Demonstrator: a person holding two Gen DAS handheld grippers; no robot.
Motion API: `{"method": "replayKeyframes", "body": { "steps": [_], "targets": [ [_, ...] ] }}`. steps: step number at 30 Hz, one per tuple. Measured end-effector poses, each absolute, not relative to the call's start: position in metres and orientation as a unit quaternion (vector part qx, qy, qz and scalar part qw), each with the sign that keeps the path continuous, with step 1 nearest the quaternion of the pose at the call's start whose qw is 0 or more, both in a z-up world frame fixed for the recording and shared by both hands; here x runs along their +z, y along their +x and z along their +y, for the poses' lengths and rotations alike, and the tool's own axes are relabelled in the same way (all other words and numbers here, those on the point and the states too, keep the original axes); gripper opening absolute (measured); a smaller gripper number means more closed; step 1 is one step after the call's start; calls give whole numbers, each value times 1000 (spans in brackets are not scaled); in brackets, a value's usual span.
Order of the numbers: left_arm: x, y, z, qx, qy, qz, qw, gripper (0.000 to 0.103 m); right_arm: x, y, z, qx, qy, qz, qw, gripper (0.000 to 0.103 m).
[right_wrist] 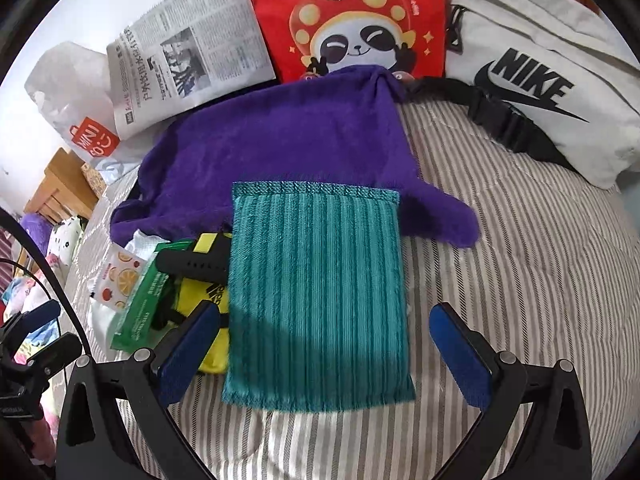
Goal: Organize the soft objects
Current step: 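Lower the right gripper onto the teal ribbed cloth and close on it, then lift the teal cloth with the right gripper while the left gripper grasps the orange-print snack packet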
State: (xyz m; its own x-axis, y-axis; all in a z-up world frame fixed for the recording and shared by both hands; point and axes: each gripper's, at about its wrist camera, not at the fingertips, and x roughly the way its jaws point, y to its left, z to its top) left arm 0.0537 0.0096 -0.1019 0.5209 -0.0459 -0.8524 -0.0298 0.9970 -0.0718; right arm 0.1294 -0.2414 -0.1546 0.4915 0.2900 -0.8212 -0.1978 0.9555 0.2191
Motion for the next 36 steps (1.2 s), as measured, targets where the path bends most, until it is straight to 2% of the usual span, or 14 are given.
{"method": "replayKeyframes", "body": {
  "steps": [6,8,9,12,26,36],
  "targets": [
    [-112,61,10,-5,-37,499,866,103,-169,145,-236,136,44,499,855,103],
    [-117,64,13,-2,-38,503,863,103,-173,147,-236,140,47,501,853,99],
    [-119,64,15,-1,-39,504,863,103,-173,147,-235,144,47,501,852,94],
    [-124,66,20,1,-42,508,861,103,-171,145,-237,147,49,487,859,90],
    [-137,77,29,-17,-42,509,859,103,-141,123,-249,127,19,455,881,89],
    [-129,98,34,-15,-47,496,867,101,-146,118,-253,121,26,458,880,89]
  ]
}}
